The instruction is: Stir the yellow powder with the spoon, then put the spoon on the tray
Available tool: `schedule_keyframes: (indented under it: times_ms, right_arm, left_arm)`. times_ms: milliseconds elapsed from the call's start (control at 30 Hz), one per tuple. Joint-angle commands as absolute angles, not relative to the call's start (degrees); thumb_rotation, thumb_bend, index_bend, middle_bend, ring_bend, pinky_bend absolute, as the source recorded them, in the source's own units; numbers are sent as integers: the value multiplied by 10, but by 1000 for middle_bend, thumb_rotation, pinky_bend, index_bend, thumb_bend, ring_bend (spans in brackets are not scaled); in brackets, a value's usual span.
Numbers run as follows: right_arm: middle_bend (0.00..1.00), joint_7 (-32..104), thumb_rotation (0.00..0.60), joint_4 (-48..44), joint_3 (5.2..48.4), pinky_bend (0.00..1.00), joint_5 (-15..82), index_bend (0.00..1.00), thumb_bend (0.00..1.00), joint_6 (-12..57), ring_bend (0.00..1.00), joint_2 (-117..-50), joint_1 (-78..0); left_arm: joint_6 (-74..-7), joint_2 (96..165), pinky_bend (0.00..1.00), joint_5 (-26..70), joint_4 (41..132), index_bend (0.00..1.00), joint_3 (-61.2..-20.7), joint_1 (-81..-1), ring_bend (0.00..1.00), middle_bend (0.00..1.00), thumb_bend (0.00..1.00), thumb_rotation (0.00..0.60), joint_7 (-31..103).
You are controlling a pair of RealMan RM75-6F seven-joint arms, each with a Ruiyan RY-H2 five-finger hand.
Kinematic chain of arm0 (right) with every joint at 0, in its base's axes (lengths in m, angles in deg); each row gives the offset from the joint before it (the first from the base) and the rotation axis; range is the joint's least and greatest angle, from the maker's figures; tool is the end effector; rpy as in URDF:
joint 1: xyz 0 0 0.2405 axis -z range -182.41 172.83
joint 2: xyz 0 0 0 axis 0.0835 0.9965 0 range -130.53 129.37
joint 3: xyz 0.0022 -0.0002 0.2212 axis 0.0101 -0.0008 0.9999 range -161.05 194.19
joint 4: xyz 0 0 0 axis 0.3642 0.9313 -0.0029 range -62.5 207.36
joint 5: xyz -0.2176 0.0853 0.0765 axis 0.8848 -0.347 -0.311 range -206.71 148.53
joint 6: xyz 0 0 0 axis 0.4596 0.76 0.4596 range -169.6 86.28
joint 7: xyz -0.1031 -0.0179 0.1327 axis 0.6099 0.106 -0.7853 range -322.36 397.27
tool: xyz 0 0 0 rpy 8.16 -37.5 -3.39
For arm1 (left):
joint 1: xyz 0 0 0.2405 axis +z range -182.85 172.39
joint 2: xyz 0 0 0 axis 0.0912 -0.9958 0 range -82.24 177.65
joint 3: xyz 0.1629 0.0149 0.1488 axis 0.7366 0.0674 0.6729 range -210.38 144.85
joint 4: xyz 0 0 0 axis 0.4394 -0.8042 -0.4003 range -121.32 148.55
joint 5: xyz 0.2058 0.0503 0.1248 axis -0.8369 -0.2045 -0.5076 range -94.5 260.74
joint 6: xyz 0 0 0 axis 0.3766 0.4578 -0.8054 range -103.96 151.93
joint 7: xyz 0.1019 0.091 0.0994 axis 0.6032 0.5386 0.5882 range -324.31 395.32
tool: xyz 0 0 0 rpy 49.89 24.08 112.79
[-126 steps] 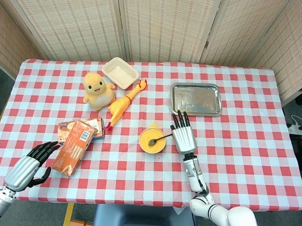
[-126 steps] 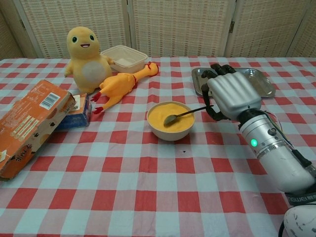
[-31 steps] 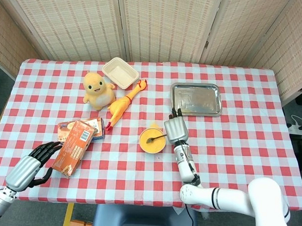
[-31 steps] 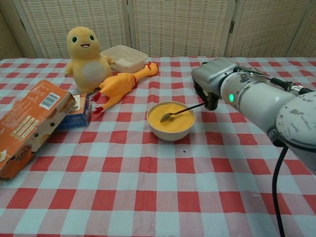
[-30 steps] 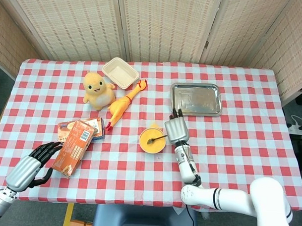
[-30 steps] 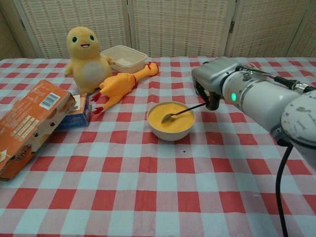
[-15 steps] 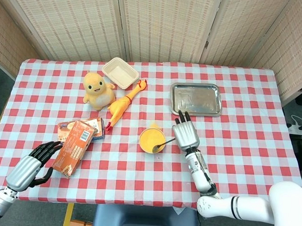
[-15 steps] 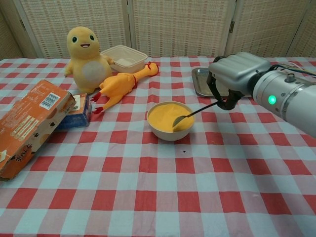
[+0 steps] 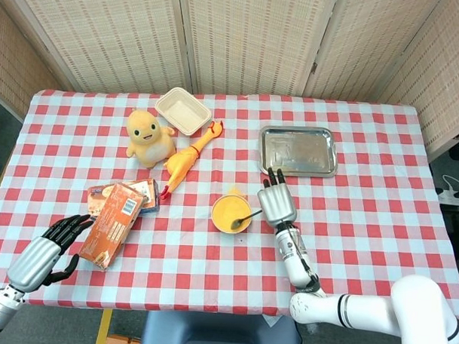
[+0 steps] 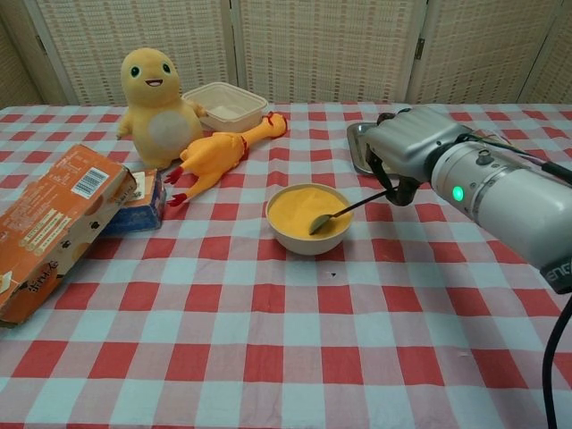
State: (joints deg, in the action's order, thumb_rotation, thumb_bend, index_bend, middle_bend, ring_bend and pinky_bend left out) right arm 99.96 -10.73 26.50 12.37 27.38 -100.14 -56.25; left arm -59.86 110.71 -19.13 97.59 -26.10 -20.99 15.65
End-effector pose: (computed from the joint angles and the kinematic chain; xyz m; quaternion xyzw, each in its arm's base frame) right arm -0.0831 -0.3499 -0.0859 0.7685 -0.2241 0.2132 0.5602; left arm -0.2710 0.2137 0.0847 -0.7076 -0.3894 -0.4427 0.3895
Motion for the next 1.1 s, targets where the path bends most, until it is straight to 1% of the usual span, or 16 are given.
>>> schedule_keyframes:
  times_ms: [33, 267, 400, 533, 667, 867, 967, 1100]
  right_arm:
    - [299, 1000, 600, -67, 274, 111, 131, 1000, 613, 273, 33, -1027, -574]
    - [299, 959, 600, 22, 296, 111, 167, 1000, 613, 272, 38, -1076, -589]
    - [299, 944, 600, 31, 305, 111, 176, 1000, 613, 269, 38, -1078, -587]
    - [298, 932, 600, 1, 309, 111, 180, 1000, 613, 272, 38, -1057, -575]
    - [299, 942, 600, -60, 293, 111, 183, 1000, 613, 288, 38, -1020, -551]
    - [299, 954, 600, -149, 272, 111, 164, 1000, 613, 294, 39, -967, -521]
    - [299, 960, 600, -164, 264, 111, 162, 1000, 613, 295, 39, -955, -515]
    - [299, 976, 600, -158, 261, 111, 145, 1000, 613, 290, 39, -956, -517]
  left_arm:
    - [-597, 1107, 95, -190, 975, 0, -261, -211, 0, 0, 621, 600, 154]
    - [-594, 1107, 95, -187, 973, 0, -262, -212, 0, 0, 621, 600, 151]
    - [-592, 1107, 95, -185, 973, 0, -263, -212, 0, 0, 622, 600, 150]
    - [-594, 1107, 95, -188, 974, 0, -262, -211, 0, 0, 621, 600, 153]
    - [-596, 1106, 95, -190, 977, 0, -262, -211, 0, 0, 621, 600, 155]
    - [-596, 1108, 95, -195, 980, 0, -260, -211, 0, 0, 621, 600, 161]
    - [-596, 1109, 95, -198, 981, 0, -260, -212, 0, 0, 621, 600, 164]
    - [-595, 1109, 95, -194, 980, 0, -262, -212, 0, 0, 621, 600, 163]
